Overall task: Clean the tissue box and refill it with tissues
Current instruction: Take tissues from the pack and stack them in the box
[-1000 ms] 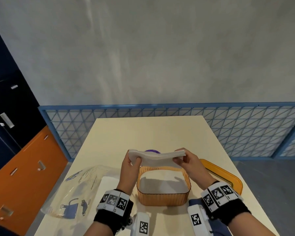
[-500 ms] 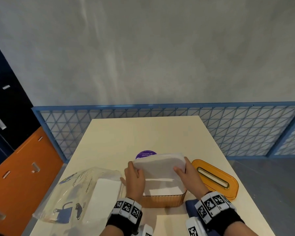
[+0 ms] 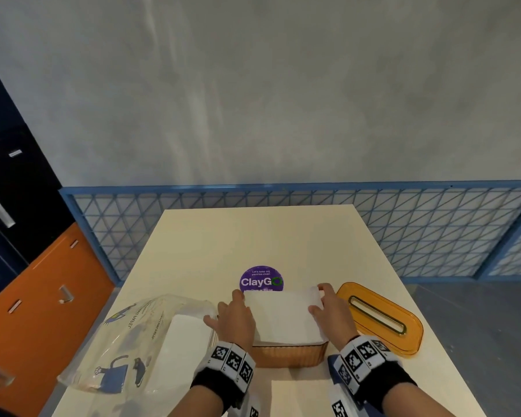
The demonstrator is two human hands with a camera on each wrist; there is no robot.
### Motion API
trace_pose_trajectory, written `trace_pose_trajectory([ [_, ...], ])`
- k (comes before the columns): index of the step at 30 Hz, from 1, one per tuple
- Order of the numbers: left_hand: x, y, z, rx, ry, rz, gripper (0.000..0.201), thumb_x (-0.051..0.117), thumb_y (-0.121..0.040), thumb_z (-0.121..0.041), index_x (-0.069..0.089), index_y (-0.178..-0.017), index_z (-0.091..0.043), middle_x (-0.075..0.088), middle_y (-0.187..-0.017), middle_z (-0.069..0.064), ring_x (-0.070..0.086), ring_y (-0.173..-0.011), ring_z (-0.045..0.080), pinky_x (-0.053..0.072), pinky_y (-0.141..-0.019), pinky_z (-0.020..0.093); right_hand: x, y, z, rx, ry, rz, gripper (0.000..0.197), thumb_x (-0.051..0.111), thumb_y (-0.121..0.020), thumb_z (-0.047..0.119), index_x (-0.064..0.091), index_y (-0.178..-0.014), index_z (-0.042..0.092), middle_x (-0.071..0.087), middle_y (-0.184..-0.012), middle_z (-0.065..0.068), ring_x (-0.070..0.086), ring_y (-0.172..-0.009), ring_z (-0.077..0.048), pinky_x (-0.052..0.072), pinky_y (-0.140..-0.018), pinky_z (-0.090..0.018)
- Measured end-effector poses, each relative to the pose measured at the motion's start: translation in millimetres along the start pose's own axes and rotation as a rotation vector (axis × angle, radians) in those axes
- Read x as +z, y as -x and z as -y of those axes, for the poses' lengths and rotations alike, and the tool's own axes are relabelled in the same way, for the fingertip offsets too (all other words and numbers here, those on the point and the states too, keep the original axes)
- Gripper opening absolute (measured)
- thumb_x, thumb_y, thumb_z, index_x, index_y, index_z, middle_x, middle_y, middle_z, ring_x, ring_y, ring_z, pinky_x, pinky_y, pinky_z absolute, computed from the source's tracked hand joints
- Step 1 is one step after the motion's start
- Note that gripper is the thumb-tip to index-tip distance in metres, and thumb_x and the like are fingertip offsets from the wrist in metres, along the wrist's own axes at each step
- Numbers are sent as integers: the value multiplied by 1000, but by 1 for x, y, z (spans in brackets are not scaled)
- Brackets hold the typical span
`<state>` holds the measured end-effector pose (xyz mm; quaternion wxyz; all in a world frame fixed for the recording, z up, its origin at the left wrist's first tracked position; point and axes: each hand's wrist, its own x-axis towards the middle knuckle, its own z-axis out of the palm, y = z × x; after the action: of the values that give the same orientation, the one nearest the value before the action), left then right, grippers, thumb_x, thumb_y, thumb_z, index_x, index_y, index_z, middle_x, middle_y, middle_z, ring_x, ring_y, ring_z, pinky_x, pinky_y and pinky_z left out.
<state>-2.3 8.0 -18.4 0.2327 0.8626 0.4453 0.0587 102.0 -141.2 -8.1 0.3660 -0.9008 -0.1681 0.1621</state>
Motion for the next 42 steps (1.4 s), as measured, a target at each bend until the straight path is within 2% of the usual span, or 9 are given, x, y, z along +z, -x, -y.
trace_pose_trajectory([
  [6,1,2,-1,102,-275,24,35,38,-89,-1,47,-117,-20,67,-108,-2,41,-119,23,23,-105,48,11,0,-4,-83,349,38,82,54,-93,17,-4,-150,18,64,-107,-9,61,-92,-20,50,-84,-33],
  [12,0,8,-2,215,-358,-86,33,57,-85,-16,59,-116,-27,57,-118,-1,48,-117,23,18,-100,56,4,6,5,-327,622,-63,77,57,-90,21,9,-150,21,39,-141,-7,47,-120,-22,46,-91,-36],
  [15,-4,4,-5,478,-381,163,44,52,-93,-31,42,-135,-38,34,-146,-7,25,-139,18,2,-108,68,-7,5,8,-434,694,118,68,60,-89,27,24,-145,33,24,-152,1,35,-135,-20,29,-108,-47],
  [18,-14,3,-8,598,-523,396,45,49,-95,-31,41,-138,-37,32,-151,-8,23,-143,15,-9,-103,75,-14,3,7,-382,811,485,59,55,-91,32,29,-143,41,16,-157,8,22,-144,-18,5,-113,-61],
  [20,-13,0,-6,608,-620,469,47,43,-97,-22,36,-141,-37,26,-155,-7,21,-145,15,-9,-103,75,-14,2,4,-336,849,577,49,43,-97,33,28,-143,43,11,-159,8,15,-147,-19,1,-114,-61],
  [29,-10,-16,-4,529,-688,556,56,37,-100,-14,22,-145,-44,20,-157,-7,18,-146,21,-11,-104,73,3,-5,9,-134,776,566,57,33,-95,50,24,-148,30,19,-158,0,18,-146,-25,-1,-117,-58],
  [34,-10,-11,-1,499,-677,499,63,42,-97,-12,20,-143,-49,33,-145,4,37,-135,27,-5,-106,74,2,-3,8,-147,784,556,57,30,-95,52,26,-147,30,21,-158,1,18,-146,-24,-1,-117,-58],
  [38,-21,-5,3,492,-567,413,54,50,-94,-19,35,-140,-41,34,-145,1,34,-137,20,-2,-108,71,-5,2,13,-251,882,475,48,45,-96,33,34,-143,36,29,-154,-2,27,-142,-23,5,-116,-56],
  [42,-35,2,32,376,-229,-53,37,48,-95,-24,50,-131,-33,45,-136,-5,40,-128,16,30,-105,42,-12,4,-2,-366,575,78,44,43,-97,27,38,-140,33,36,-149,2,34,-138,-15,26,-113,-35],
])
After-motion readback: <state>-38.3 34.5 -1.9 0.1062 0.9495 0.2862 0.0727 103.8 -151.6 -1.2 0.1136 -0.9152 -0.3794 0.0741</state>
